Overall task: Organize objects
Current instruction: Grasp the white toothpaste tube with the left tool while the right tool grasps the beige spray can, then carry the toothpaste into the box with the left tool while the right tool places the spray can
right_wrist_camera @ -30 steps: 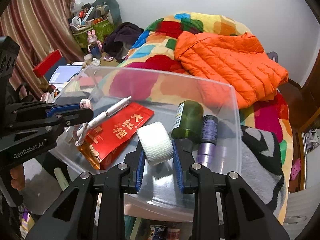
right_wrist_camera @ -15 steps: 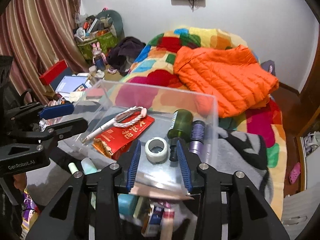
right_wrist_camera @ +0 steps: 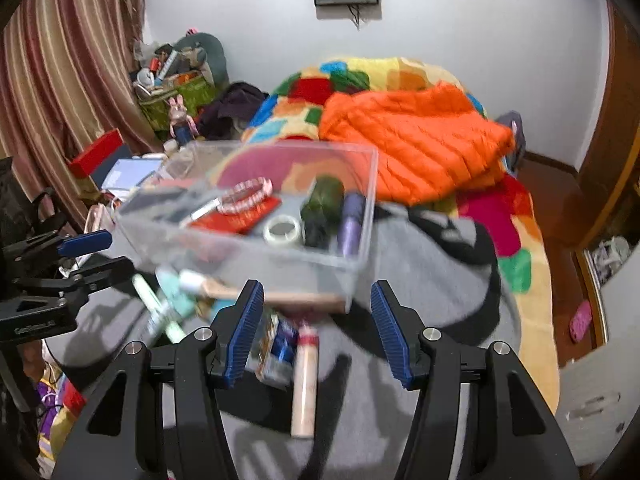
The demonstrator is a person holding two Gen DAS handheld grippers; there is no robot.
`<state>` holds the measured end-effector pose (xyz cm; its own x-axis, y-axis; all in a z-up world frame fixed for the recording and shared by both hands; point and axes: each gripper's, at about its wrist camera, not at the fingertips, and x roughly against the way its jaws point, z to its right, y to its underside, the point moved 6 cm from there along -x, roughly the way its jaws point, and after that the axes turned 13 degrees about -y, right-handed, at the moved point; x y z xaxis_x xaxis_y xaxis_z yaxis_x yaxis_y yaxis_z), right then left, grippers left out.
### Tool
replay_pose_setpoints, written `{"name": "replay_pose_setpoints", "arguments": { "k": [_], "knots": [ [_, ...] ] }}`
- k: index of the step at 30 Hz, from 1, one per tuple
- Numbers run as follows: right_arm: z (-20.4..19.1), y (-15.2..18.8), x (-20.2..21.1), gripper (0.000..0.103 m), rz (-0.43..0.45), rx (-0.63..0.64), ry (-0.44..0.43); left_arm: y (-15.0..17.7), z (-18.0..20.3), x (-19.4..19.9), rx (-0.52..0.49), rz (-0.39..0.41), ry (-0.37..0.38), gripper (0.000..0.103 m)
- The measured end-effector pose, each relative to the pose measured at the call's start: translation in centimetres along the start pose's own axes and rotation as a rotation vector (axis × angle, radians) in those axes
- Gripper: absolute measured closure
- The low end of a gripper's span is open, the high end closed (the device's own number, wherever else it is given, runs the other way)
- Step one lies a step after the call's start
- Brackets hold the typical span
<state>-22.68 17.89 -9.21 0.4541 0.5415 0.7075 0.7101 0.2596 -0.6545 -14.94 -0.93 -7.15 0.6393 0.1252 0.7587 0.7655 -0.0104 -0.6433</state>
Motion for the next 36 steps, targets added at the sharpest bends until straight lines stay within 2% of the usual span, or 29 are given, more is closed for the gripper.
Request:
{"name": "replay_pose_setpoints", "arguments": {
  "k": [8,10,15,18,21,24,31,36],
  "knots": [
    [1.8,4.0,-2.3,0.052,-0.073,-0.096,-0.011,3.6,1.9,-1.4,0.007,-0.064,0.035,0.041],
    [1.7,4.6,-2.8,0.057,-0.087,-0.091,-0.006,4.1,2.2,-1.6,0.017,-0.072,0.049,0.042],
    [1.7,5.2,-3.0,0.068,-0.091,-0.081,0.008,4.8,2.6,-2.2,0.036,-0.089,0.067,0.055],
    [1.8,5.4,-3.0,0.075,-0.080,-0.079,0.018,5.0,2.7,-2.2,0.034,-0.073,0.042,0.066],
    [1.6,5.6,-2.8,0.085,-0.074,-0.069,0.011,5.1,2.6,-2.2,0.055,-0.070,0.057,0.076],
    [1.0,5.8,-2.6,0.089,-0.072,-0.033,0.021,5.2,2.5,-2.1,0.068,-0.067,0.061,0.085],
    [0.6,6.4,-1.5,0.089,-0.061,-0.035,0.014,5.3,1.8,-1.1,0.095,-0.054,0.063,0.086],
    [0.7,5.8,0.1,0.089,-0.027,-0.045,0.016,4.3,1.4,0.5,0.103,-0.004,0.061,0.086]
  ]
}}
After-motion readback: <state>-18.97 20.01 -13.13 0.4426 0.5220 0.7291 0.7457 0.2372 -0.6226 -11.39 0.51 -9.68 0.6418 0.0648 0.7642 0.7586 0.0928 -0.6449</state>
